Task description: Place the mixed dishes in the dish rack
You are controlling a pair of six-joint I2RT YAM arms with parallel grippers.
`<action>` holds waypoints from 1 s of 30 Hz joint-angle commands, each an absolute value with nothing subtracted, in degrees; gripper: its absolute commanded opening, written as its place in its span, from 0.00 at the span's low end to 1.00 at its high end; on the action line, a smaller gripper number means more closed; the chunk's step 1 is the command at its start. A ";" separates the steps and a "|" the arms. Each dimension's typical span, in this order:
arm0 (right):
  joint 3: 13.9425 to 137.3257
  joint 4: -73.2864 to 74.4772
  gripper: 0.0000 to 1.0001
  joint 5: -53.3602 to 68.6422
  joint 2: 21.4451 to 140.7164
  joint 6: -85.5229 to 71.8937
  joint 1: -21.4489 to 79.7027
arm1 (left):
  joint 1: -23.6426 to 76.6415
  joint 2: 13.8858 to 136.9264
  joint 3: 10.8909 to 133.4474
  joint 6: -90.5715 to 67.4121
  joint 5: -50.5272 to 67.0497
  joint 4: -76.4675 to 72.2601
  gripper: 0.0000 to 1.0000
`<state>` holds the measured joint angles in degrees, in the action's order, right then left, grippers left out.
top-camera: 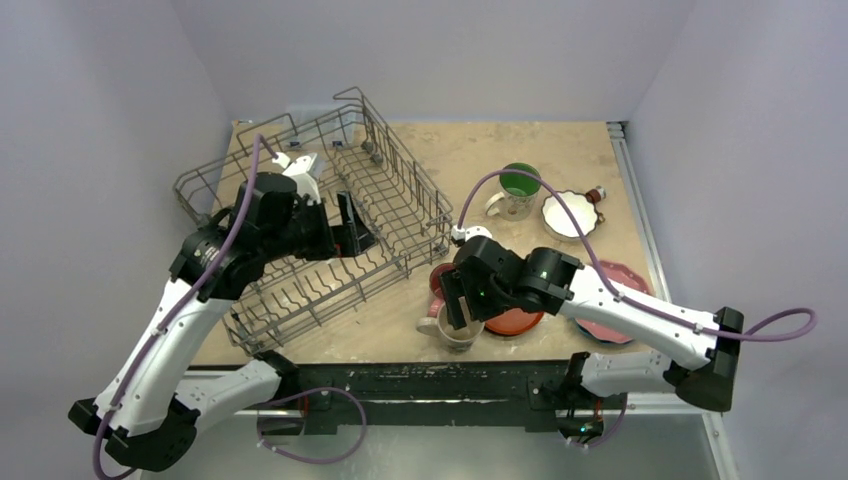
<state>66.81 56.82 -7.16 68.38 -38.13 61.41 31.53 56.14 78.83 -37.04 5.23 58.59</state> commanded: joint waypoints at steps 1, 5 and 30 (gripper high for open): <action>66.05 61.02 0.75 -13.53 69.92 -41.97 62.51 | 31.64 56.77 79.81 -39.57 8.62 56.14 1.00; 65.99 61.60 0.74 -15.51 72.48 -42.62 63.01 | 31.64 57.39 80.81 -39.90 10.07 56.54 1.00; 53.48 48.60 0.36 -15.88 75.70 -41.66 63.62 | 31.59 50.12 78.32 -44.36 6.42 61.54 1.00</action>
<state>54.43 51.57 -16.67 75.75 -41.78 63.02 31.53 51.31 78.96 -42.28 7.42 62.22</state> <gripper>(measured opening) 0.407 0.998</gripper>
